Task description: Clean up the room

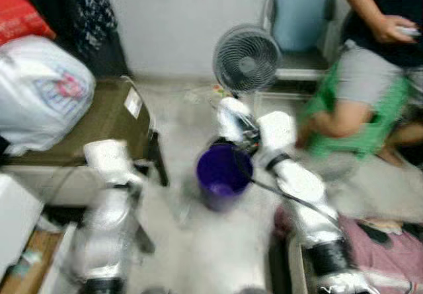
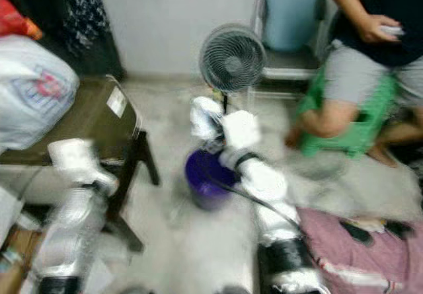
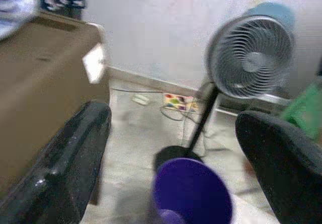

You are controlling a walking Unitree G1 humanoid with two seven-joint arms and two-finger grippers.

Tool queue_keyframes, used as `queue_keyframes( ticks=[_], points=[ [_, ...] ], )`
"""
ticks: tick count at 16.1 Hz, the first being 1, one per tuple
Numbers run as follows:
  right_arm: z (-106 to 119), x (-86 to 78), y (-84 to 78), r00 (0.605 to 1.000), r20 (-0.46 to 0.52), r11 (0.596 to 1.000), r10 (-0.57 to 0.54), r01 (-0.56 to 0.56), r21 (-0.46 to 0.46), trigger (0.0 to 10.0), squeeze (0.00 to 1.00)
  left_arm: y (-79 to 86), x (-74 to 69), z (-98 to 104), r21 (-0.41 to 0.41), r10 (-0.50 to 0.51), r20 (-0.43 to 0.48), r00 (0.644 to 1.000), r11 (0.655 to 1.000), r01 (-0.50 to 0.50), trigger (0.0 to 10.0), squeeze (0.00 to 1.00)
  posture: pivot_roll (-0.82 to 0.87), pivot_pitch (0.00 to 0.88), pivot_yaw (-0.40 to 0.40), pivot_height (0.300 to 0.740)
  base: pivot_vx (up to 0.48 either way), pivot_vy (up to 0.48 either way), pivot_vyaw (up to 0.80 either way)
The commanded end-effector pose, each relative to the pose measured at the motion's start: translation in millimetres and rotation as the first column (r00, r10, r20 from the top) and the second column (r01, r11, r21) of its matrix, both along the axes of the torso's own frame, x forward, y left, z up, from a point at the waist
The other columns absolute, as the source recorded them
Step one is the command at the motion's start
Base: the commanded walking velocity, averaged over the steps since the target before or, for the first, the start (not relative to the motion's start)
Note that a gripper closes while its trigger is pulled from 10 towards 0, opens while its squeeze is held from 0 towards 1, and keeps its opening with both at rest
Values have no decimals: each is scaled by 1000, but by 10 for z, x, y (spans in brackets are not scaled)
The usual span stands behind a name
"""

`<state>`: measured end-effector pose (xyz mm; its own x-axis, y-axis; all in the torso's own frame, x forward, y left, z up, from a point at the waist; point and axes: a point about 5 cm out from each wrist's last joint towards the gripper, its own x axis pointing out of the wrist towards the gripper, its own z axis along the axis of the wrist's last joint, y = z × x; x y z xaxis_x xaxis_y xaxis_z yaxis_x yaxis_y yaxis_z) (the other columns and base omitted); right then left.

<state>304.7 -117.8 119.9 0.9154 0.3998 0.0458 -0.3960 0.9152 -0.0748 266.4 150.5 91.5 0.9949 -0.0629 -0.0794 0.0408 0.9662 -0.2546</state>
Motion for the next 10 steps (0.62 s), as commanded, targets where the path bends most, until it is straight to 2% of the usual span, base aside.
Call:
queue_keyframes(
  ticks=[1, 6, 9, 10],
  points=[
    [80, 17, 129, 999, 28, 999, 36, -37, 16, 10000, 0, 125, 3, 33, 27, 30, 12, 999, 999, -30, 10000, 0, -86, 0, -25, 740, 326, 0, 400],
    [84, 30, 131, 999, 28, 999, 36, -37, 13, 10000, 0, 130, 5, 37, 20, 39, 11, 999, 999, -39, 10000, 0, -87, 0, -32, 740, 329, 0, 0],
    [93, 43, 138, 999, 32, 999, 36, -37, 11, 10000, 0, 131, 15, 45, 19, 42, 13, 999, 999, -42, 10000, 0, -90, 0, -31, 740, 346, 0, 687],
    [94, 46, 139, 999, 32, 999, 35, -35, 12, 10000, 0, 132, 18, 45, 18, 42, 13, 999, 999, -42, 10000, 0, -91, 0, -32, 740, 352, 0, 0]
  ],
)
